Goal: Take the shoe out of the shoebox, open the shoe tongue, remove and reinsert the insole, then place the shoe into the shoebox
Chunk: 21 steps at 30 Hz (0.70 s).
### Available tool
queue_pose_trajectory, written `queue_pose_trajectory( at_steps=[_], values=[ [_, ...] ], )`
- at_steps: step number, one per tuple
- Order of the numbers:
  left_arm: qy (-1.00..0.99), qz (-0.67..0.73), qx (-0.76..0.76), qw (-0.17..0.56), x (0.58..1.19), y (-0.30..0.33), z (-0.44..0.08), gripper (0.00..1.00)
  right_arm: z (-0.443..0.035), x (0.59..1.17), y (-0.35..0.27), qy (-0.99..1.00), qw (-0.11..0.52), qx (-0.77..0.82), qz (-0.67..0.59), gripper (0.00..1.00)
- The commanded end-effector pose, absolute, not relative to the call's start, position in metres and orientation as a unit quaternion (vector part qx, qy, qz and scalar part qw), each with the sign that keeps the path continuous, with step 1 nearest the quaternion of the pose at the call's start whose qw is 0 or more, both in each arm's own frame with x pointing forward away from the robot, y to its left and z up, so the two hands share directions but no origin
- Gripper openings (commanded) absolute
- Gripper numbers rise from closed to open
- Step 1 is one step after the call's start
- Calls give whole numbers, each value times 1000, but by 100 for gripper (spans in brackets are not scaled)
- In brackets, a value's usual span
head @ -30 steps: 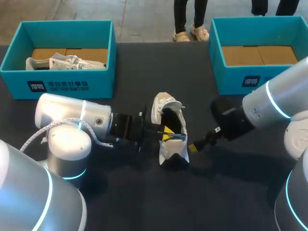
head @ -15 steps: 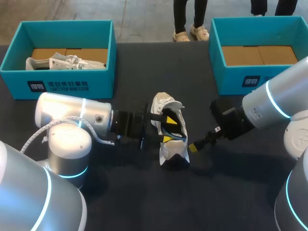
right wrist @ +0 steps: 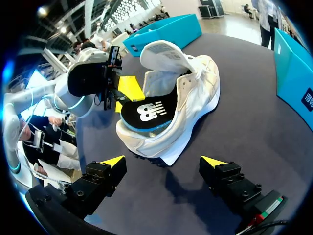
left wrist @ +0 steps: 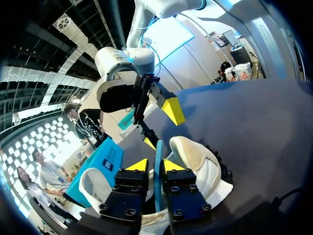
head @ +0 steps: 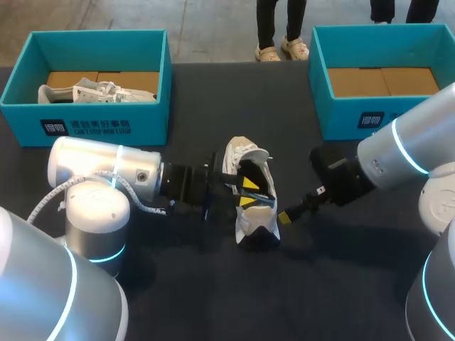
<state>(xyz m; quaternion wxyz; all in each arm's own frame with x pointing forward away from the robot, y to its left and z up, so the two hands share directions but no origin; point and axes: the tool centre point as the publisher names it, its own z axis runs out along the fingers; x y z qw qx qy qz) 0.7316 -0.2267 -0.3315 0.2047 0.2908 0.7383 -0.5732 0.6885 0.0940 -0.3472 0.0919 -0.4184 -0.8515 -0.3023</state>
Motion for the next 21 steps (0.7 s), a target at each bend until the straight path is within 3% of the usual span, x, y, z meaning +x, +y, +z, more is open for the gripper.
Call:
queue_pose_trajectory(
  at_steps=[1,17,19,20,21],
  values=[
    [740,-572,292,201,733,-226,-334,0,-348,688,96,-851,90,-420,-301,100],
    [758,-552,290,192,740,-223,-349,2,-350,690,97,-851,95,-419,-300,100],
    [757,-553,290,193,740,-223,-346,15,-350,691,97,-851,95,-419,-300,100],
    [755,-554,289,195,741,-222,-345,35,-349,691,97,-852,95,-420,-300,100],
    [755,-555,290,196,741,-222,-343,44,-349,691,97,-851,95,-420,-300,100]
  ],
)
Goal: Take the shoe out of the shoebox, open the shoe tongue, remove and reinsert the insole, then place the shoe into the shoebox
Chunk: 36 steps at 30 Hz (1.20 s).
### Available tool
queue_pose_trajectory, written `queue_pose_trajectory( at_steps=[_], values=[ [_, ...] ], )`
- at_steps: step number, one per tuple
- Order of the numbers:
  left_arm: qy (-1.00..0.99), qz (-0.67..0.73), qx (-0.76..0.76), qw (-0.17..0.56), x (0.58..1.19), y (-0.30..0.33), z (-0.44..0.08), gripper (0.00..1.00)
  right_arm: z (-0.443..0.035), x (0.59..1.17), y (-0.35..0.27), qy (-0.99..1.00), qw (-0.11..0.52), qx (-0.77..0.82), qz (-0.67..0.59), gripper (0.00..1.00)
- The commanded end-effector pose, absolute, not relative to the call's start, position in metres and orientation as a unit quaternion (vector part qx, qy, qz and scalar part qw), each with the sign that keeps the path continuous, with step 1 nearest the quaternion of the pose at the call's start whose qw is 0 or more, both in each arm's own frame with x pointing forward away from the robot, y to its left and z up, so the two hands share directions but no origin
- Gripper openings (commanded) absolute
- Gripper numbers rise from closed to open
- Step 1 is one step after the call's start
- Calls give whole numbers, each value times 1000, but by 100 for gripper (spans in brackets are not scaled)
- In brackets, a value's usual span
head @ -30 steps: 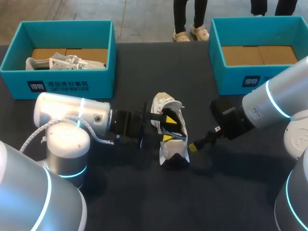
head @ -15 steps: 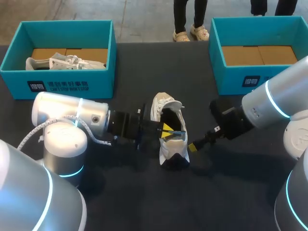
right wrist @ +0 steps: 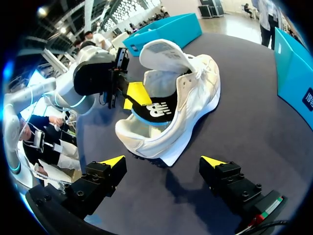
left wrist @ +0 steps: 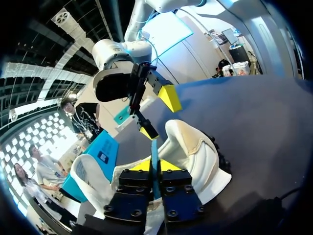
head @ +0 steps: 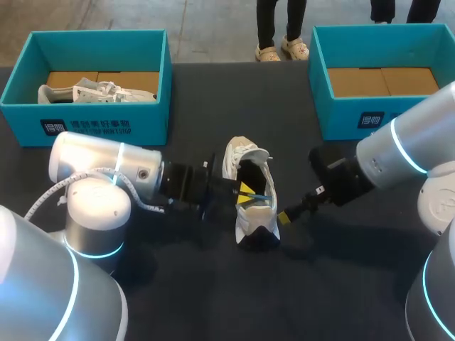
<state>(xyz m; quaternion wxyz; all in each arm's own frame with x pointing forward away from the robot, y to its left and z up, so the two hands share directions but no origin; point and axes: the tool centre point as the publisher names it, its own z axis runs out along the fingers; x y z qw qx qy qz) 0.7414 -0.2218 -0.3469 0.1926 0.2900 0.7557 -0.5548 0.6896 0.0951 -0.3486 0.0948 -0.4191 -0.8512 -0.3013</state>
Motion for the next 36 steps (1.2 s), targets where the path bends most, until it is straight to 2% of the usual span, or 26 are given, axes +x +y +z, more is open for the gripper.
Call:
queue_pose_trajectory(
  at_steps=[1,2,3,11,24,31,36],
  values=[
    [753,-556,290,198,741,-222,-342,48,-349,692,97,-852,94,-420,-300,100],
    [752,-557,290,199,741,-222,-340,65,-348,692,97,-852,94,-420,-300,100],
    [752,-558,290,200,741,-222,-339,71,-348,693,98,-852,94,-420,-300,100],
    [744,-564,292,207,744,-220,-329,72,-348,695,99,-851,93,-421,-300,100],
    [735,-568,303,214,745,-216,-315,67,-345,694,100,-851,92,-423,-298,100],
    [730,-567,315,214,741,-214,-309,71,-343,690,97,-850,91,-426,-295,100],
    [726,-567,322,217,740,-210,-299,69,-343,688,97,-850,90,-427,-296,100]
  ],
)
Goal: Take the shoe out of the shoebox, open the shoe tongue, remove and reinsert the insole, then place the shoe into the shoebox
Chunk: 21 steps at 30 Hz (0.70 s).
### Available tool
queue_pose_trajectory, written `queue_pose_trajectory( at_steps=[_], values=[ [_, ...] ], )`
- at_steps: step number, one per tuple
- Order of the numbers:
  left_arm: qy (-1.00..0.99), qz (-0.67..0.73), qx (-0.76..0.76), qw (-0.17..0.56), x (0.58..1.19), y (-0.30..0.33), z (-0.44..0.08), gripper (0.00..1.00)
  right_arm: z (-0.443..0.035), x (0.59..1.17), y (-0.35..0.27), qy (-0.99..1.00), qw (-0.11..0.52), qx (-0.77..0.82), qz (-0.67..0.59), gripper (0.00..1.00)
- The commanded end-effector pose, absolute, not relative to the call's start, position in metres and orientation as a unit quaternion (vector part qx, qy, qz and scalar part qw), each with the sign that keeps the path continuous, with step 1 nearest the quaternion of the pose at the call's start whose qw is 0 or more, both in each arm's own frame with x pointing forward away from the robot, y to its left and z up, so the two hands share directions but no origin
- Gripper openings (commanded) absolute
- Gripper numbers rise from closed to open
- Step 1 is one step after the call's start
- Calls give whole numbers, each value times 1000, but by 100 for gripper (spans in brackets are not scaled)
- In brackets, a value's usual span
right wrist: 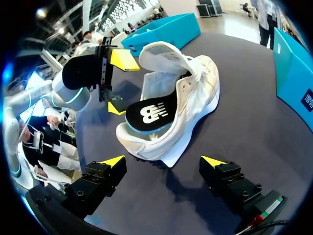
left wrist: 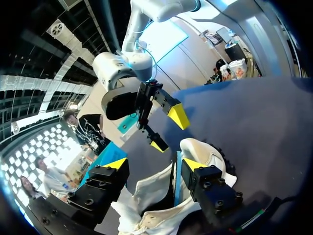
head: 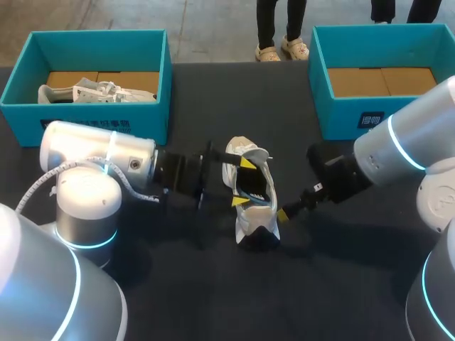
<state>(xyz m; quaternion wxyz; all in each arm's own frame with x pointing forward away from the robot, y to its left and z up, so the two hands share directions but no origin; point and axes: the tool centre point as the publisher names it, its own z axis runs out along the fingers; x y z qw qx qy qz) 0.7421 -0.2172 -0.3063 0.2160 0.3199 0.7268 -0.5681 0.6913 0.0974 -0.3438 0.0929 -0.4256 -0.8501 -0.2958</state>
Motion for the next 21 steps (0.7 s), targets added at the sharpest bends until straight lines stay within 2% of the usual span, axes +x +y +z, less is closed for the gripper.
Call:
queue_pose_trajectory(
  at_steps=[1,3,9,10,12,21],
  values=[
    [726,-565,327,216,740,-210,-298,68,-342,688,97,-849,90,-427,-297,100],
    [727,-562,334,213,740,-208,-297,65,-342,688,97,-849,89,-427,-297,100],
    [728,-550,357,198,739,-204,-297,48,-341,687,99,-850,88,-426,-298,100],
    [728,-547,363,196,740,-203,-297,28,-340,687,100,-850,88,-426,-298,100],
    [729,-543,372,189,741,-202,-298,0,-340,686,100,-850,89,-426,-298,100],
    [723,-507,440,159,741,-196,-296,0,-333,682,95,-852,86,-417,-304,100]
  ],
)
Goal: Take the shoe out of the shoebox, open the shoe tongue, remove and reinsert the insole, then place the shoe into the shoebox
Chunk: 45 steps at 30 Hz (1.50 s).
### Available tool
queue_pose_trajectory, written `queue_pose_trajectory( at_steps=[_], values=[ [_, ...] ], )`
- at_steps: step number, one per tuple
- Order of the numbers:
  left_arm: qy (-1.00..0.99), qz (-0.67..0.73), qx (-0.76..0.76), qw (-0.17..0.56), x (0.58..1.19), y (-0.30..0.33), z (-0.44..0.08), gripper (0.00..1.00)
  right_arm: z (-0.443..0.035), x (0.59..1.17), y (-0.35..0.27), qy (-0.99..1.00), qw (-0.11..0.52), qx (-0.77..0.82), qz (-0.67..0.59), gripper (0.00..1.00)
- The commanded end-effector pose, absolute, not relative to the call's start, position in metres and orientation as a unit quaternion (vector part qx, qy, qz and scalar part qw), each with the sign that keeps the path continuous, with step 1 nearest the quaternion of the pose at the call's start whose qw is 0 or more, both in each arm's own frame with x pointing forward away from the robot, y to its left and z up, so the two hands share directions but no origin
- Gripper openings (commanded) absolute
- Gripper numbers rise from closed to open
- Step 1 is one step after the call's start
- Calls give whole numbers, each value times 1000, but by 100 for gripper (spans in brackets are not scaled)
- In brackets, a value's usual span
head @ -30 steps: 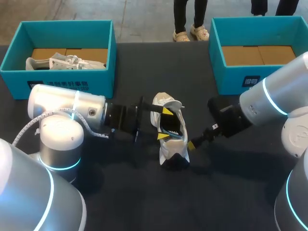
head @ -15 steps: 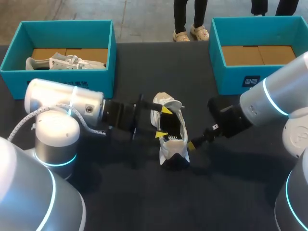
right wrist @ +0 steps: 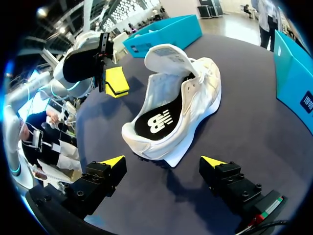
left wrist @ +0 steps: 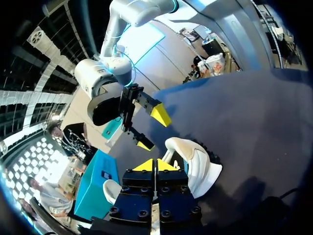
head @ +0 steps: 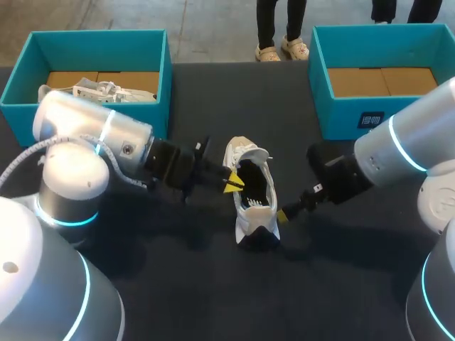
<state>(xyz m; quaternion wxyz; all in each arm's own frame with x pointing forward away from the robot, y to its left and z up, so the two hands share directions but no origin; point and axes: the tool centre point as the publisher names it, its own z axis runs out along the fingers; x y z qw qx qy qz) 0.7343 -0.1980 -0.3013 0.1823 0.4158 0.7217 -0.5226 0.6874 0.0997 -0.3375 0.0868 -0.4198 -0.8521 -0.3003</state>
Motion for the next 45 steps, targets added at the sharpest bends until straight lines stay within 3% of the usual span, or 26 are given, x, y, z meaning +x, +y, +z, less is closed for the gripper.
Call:
queue_pose_trajectory(
  at_steps=[1,30,45],
  values=[
    [723,-504,446,156,742,-196,-295,0,-332,681,94,-852,86,-417,-304,100],
    [716,-465,507,116,740,-204,-290,0,-311,669,79,-851,87,-428,-293,100],
    [704,-421,567,73,741,-202,-290,0,-271,672,11,-872,82,-436,-208,100]
  ],
)
